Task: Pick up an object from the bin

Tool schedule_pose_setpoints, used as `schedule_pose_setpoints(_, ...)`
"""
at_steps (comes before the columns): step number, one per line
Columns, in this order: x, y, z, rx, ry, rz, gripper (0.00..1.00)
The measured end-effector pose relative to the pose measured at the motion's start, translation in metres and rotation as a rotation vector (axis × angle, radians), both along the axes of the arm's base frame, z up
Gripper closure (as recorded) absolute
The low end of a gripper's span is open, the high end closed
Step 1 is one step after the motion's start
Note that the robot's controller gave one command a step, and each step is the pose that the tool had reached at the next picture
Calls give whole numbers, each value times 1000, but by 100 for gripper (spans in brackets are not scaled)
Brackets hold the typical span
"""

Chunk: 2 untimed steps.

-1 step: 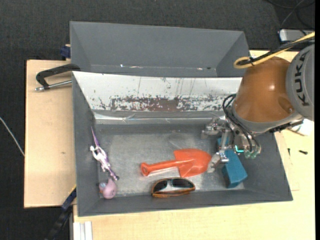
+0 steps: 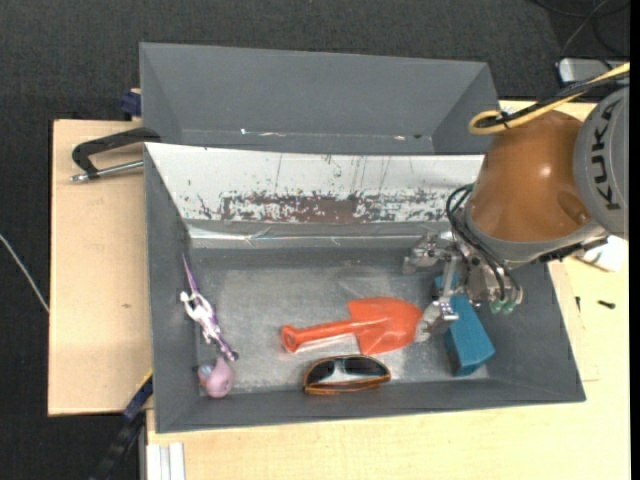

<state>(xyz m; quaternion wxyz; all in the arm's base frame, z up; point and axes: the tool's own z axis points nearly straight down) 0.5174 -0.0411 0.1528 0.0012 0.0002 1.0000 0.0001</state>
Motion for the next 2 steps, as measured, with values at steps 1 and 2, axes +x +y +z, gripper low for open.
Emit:
schedule_pose_setpoints(1,-19,35,-76,-1,1,154,100)
schedule_pose_setpoints(2,-19,35,-76,-1,1,154,100)
